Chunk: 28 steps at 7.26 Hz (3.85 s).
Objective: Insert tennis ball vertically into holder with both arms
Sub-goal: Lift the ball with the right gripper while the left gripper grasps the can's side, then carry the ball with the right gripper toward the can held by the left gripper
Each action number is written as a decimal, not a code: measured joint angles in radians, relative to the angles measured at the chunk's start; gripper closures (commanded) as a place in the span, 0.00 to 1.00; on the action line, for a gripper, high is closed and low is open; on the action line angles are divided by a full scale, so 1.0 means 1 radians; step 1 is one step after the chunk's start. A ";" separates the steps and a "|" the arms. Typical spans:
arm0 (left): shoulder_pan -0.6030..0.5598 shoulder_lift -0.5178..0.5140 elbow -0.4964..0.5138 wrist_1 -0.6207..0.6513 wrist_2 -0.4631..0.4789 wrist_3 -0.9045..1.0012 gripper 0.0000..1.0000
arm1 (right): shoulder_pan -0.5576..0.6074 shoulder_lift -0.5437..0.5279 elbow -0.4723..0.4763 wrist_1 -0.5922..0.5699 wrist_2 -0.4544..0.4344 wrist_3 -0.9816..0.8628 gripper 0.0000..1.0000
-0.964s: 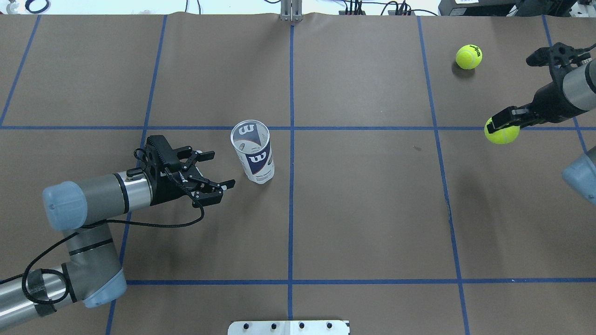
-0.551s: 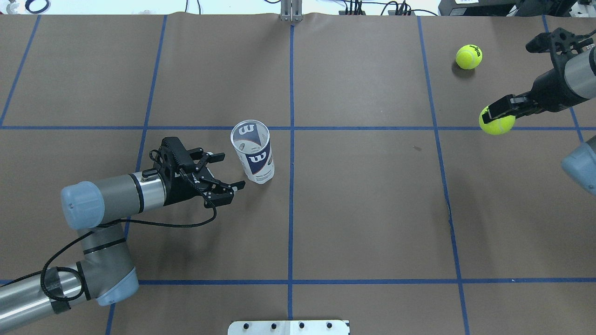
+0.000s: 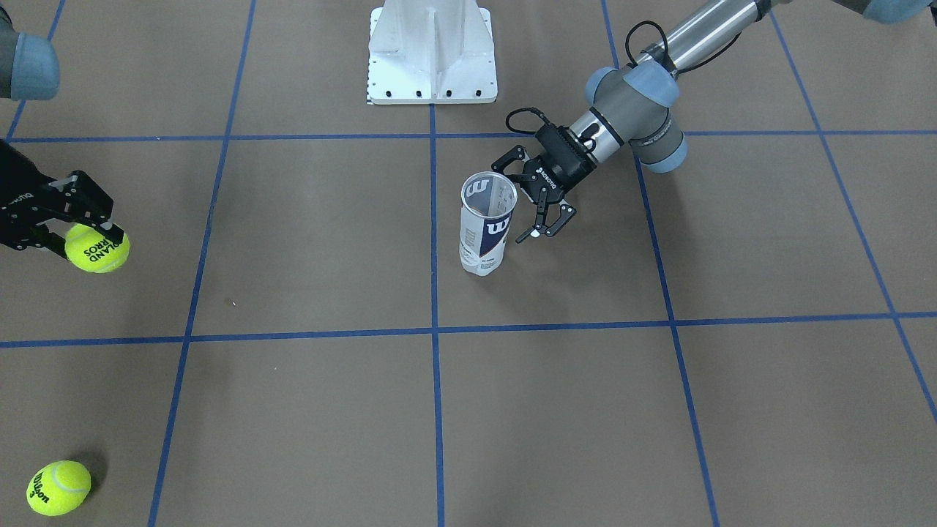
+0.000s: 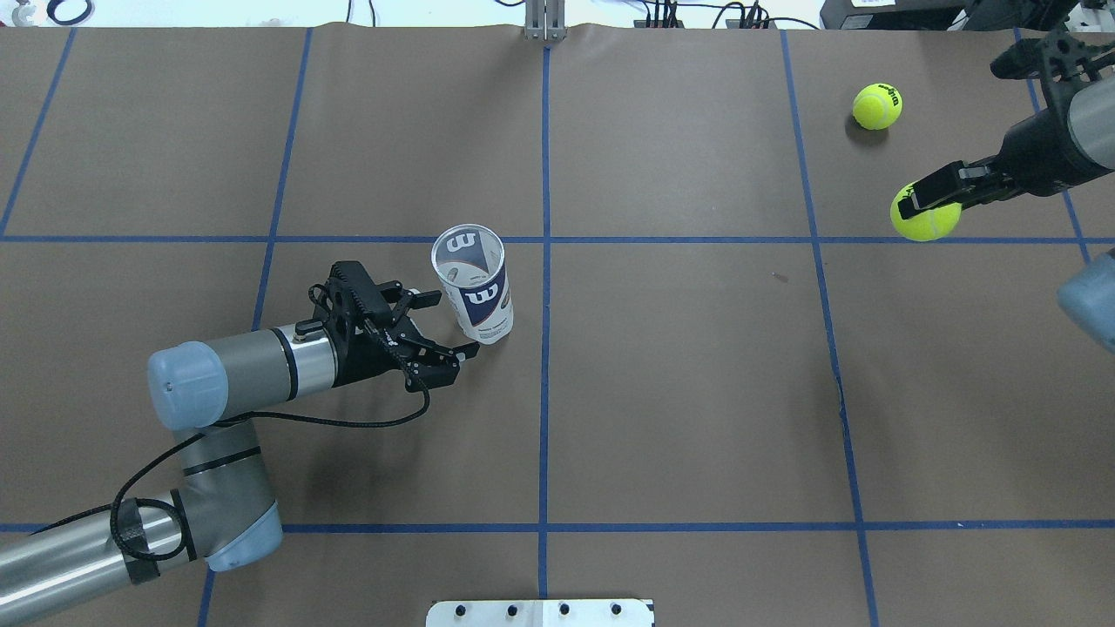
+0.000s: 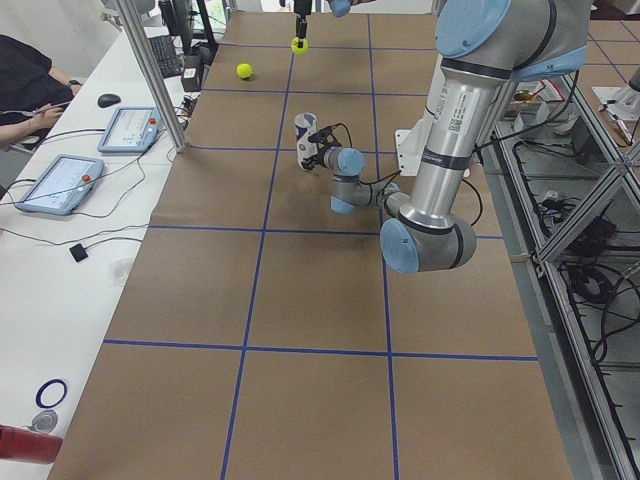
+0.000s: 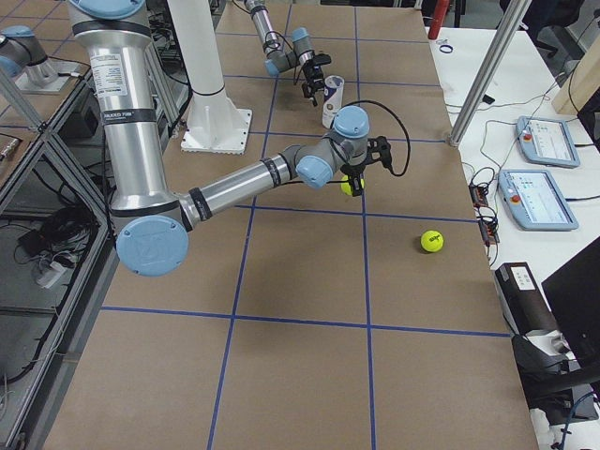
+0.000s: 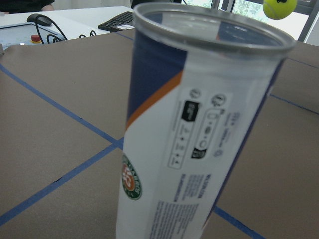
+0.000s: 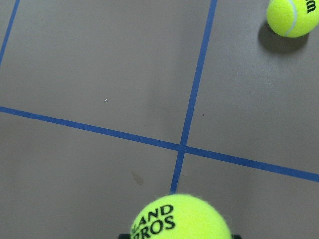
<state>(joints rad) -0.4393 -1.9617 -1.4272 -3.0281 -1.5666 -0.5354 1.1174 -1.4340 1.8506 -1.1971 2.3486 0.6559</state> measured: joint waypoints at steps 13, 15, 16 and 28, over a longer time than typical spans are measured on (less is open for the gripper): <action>-0.002 -0.058 0.050 0.000 0.003 0.017 0.02 | -0.001 0.051 0.057 -0.007 0.007 0.013 1.00; -0.002 -0.061 0.053 0.000 0.003 0.016 0.02 | -0.008 0.093 0.065 -0.006 0.032 0.065 1.00; -0.003 -0.063 0.054 0.000 0.005 0.016 0.02 | -0.020 0.111 0.072 -0.007 0.037 0.100 1.00; -0.006 -0.148 0.146 0.001 0.046 0.016 0.02 | -0.156 0.258 0.103 -0.009 0.007 0.249 1.00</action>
<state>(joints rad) -0.4456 -2.1098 -1.2810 -3.0269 -1.5202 -0.5197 0.9614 -1.1763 1.9539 -1.2060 2.3552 0.9050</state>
